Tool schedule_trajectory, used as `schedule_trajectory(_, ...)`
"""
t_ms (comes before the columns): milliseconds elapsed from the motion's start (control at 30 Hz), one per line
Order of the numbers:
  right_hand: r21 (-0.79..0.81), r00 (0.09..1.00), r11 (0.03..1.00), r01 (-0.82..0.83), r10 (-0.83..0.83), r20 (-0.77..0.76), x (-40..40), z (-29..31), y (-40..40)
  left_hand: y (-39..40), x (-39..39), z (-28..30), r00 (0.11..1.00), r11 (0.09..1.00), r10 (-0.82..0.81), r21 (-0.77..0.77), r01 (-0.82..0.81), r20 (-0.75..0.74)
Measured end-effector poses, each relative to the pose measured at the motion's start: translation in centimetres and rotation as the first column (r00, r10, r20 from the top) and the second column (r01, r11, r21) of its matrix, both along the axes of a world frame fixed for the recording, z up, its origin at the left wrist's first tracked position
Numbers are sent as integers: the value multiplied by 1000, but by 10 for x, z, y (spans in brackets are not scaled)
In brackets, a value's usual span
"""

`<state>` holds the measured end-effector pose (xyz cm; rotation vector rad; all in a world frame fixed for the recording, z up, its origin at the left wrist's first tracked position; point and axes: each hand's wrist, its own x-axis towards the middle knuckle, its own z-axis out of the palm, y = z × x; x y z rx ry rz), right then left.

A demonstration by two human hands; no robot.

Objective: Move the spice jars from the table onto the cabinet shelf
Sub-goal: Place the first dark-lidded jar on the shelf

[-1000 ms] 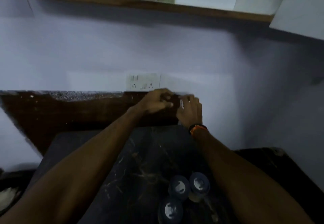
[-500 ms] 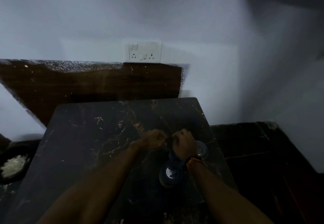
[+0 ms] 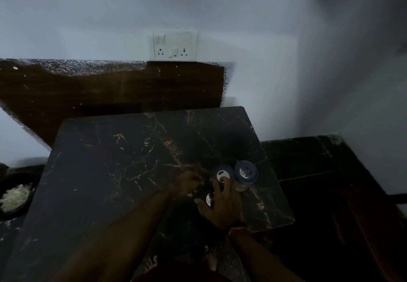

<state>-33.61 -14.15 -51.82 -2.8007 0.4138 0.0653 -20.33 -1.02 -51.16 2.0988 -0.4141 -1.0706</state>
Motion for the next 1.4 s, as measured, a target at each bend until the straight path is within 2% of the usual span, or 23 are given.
schedule_trajectory(200,30,998,999,26,-24,-65,-4,-5,9,5,-6,1,993,999,47,-17,-50,-111)
schedule_trajectory(333,13,999,999,41,-41,-30,-4,1,18,10,-9,2,986,994,106,-13,-108,-125)
schedule_trajectory(467,-6,986,1000,15,-13,163,-6,13,31,20,-10,4,973,978,185,-69,-195,-135)
schedule_trajectory(567,51,951,999,0,-16,309,0,24,37,28,-10,3,937,941,294,-114,-319,-189)
schedule_trajectory(733,253,917,958,-133,22,398,27,56,32,42,-10,11,776,778,501,-194,-598,-384)
schedule_trajectory(800,357,902,922,-152,-18,432,42,71,30,49,-7,18,712,741,463,-209,-638,-528)
schedule_trajectory(900,464,864,866,-187,-80,498,63,91,26,51,-4,30,521,617,309,-249,-747,-796)
schedule_trajectory(967,525,839,823,-218,-116,531,76,101,22,47,-2,41,455,551,205,-282,-785,-867)
schedule_trajectory(1067,650,856,725,-227,-170,488,93,114,16,39,3,59,493,488,133,-376,-787,-860)
schedule_trajectory(1233,753,831,595,-281,-242,501,120,136,2,29,13,83,548,310,61,-506,-805,-834)
schedule_trajectory(1333,832,814,472,-291,-335,475,133,153,-2,21,19,105,639,232,94,-607,-760,-764)
schedule_trajectory(1400,863,799,413,-292,-391,457,142,164,-3,14,22,122,716,244,183,-675,-697,-673)
